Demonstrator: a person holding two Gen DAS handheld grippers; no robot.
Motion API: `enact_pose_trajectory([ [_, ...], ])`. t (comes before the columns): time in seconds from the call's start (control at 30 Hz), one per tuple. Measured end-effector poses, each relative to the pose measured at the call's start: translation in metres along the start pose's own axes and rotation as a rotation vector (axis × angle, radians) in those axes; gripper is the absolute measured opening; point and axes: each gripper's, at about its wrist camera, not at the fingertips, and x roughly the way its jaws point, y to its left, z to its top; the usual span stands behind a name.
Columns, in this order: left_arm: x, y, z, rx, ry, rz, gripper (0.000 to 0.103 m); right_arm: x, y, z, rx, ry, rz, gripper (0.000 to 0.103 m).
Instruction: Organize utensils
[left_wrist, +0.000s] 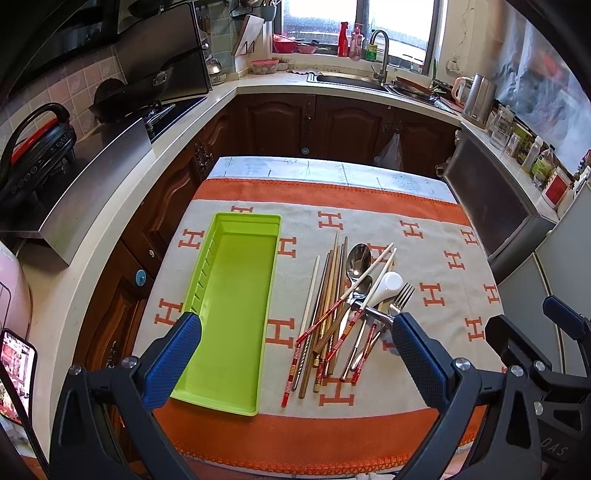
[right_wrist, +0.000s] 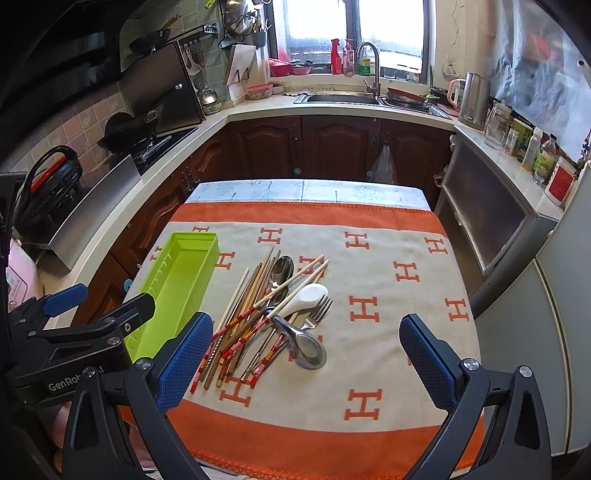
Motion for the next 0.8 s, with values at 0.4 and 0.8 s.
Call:
enact_pose_trajectory([
  [0.4, 0.0007, -0.0001, -0.0010, 0.001, 0.007, 0.004, 0.102, 0.0017, -0.0001, -0.0005, -0.002, -0.001, 0.001, 0.103],
  [0.8, 0.0024, 0.0031, -0.0030, 0.002, 0.010, 0.003, 0.102, 0.0032, -0.0002, -0.0009, -0.001, 0.001, 0.001, 0.103],
])
